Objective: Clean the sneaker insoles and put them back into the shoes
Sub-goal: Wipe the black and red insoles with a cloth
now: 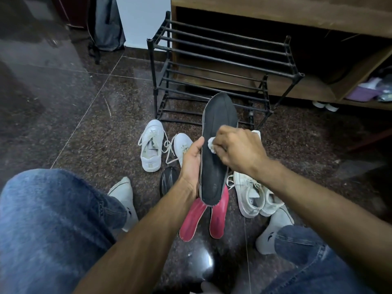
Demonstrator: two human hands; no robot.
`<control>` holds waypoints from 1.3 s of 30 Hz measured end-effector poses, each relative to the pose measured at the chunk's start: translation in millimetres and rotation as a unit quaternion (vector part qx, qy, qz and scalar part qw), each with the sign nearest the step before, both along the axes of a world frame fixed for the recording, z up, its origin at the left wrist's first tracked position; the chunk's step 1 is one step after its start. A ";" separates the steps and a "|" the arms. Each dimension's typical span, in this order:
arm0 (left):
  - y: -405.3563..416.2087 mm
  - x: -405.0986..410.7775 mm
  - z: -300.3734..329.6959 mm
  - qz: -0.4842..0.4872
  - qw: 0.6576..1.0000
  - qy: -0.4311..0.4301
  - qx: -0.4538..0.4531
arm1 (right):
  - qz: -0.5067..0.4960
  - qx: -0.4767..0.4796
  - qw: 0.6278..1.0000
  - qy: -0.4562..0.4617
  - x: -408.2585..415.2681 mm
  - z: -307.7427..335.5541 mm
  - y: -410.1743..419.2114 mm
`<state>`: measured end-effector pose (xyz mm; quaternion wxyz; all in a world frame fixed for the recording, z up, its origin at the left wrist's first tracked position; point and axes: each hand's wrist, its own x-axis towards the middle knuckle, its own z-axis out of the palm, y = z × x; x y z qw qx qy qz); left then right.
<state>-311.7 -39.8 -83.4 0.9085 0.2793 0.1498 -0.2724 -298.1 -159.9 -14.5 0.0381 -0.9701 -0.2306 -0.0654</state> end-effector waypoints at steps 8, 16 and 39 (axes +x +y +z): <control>6.6 0.9 -9.8 0.002 1.000 0.001 0.012 | 0.121 -0.032 0.991 0.041 -40.6 -11.1 0.6; 1.5 -0.9 -7.2 -0.004 1.000 0.009 0.016 | 0.086 -0.096 0.992 0.011 -6.8 -12.6 -13.5; 12.2 6.0 -10.6 0.024 1.000 0.002 -0.014 | -0.105 0.542 0.757 0.349 -21.9 -10.0 -20.4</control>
